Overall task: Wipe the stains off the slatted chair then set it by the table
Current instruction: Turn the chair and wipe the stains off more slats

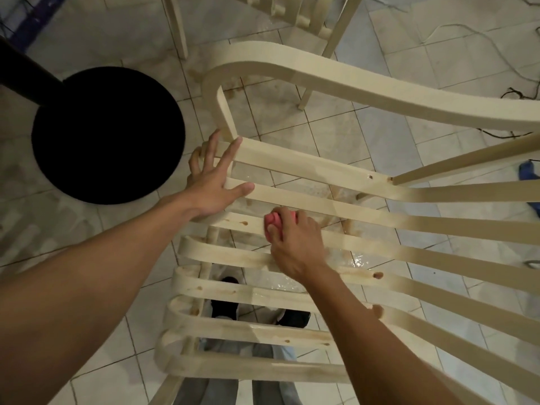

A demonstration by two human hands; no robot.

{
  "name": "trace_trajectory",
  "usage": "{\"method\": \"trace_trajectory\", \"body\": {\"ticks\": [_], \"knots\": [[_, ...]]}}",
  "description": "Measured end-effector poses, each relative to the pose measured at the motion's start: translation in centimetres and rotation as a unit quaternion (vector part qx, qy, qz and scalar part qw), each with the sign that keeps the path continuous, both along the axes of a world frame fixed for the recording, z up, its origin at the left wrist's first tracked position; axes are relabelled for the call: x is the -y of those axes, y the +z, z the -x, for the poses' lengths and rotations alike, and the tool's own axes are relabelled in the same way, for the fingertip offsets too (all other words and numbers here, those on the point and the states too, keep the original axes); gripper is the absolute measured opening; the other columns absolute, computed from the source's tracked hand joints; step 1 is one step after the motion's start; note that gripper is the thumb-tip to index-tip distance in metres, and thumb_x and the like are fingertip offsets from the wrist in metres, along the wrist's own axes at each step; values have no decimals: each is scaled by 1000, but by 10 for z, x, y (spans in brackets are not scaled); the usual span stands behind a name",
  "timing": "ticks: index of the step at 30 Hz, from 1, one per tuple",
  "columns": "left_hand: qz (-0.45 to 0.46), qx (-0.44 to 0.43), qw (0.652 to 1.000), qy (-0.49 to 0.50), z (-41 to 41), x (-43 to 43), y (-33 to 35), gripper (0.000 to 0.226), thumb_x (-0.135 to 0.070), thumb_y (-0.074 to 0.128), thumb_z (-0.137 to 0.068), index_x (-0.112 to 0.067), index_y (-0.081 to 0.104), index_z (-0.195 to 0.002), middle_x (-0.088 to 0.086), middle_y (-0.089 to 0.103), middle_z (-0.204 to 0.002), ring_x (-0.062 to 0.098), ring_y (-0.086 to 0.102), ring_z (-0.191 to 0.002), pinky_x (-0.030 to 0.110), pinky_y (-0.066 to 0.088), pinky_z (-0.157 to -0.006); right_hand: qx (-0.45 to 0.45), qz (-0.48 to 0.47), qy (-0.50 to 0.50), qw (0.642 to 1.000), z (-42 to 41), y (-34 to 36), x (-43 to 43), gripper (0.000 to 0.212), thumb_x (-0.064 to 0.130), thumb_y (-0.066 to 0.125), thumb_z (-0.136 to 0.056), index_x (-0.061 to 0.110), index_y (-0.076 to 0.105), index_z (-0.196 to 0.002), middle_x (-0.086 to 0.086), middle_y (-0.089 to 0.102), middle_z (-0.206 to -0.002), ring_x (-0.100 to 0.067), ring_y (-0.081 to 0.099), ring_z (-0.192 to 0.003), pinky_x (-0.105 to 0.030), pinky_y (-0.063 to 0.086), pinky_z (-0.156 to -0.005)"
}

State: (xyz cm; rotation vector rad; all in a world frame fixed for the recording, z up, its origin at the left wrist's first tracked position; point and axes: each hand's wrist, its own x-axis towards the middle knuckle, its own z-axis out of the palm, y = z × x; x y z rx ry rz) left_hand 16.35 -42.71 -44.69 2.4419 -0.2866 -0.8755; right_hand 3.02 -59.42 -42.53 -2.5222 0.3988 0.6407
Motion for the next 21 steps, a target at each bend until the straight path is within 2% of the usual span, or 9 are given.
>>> {"method": "trace_trajectory", "body": {"ticks": [7,9,11,13,14,16,18,21], "knots": [[20,0,1000,9,2,-3,-2,87,-58,58,-91,-55,-6,-151,-20,-31,-157,26,-22,-148,55,3,-119,20,-39,6,999,-16,3,-52,34,39,38,-101,25,47,-131,-11,51,-125,-32,46,-117,-48,26,-112],[48,-2,998,31,3,-6,-2,80,-55,51,-96,-50,-5,-153,-18,-28,-159,21,-22,-149,49,-2,-119,22,-40,18,999,-10,5,-41,34,43,37,-102,31,45,-133,-7,52,-127,-29,47,-119,-50,22,-115],[94,1,990,103,5,-10,0,71,-50,43,-101,-42,-2,-156,-11,-18,-164,14,-14,-151,39,-2,-121,9,-28,23,999,-5,6,-24,35,47,36,-101,35,43,-133,-4,52,-128,-27,48,-121,-50,19,-117],[136,-36,966,216,16,-21,0,58,-47,34,-105,-36,10,-157,-13,5,-164,7,7,-150,29,8,-121,-1,-15,17,1000,0,6,-9,35,48,37,-101,35,43,-133,-3,53,-126,-25,47,-120,-48,21,-115],[150,-80,948,268,23,-28,0,54,-50,29,-105,-36,18,-156,-15,18,-161,7,18,-147,30,13,-120,-2,-13,17,1000,2,6,-5,34,47,37,-102,35,44,-132,-3,53,-125,-25,47,-119,-46,23,-114],[169,-176,907,344,39,-39,0,56,-62,21,-101,-42,29,-153,-9,36,-155,16,33,-143,44,23,-119,2,-15,19,1000,2,5,-5,32,44,37,-102,31,45,-130,-5,52,-122,-26,47,-116,-43,28,-110],[196,-224,878,374,48,-41,1,59,-66,16,-99,-43,30,-151,-5,40,-154,19,33,-143,49,23,-119,8,-16,19,1000,-3,5,-12,31,40,38,-103,27,47,-129,-8,53,-121,-28,47,-113,-42,32,-106],[215,-246,865,380,46,-35,5,67,-68,10,-98,-34,31,-152,-3,39,-153,14,34,-138,43,23,-115,19,-22,27,999,-13,4,-35,32,39,37,-102,24,48,-129,-11,54,-119,-30,47,-110,-43,35,-102]]}}
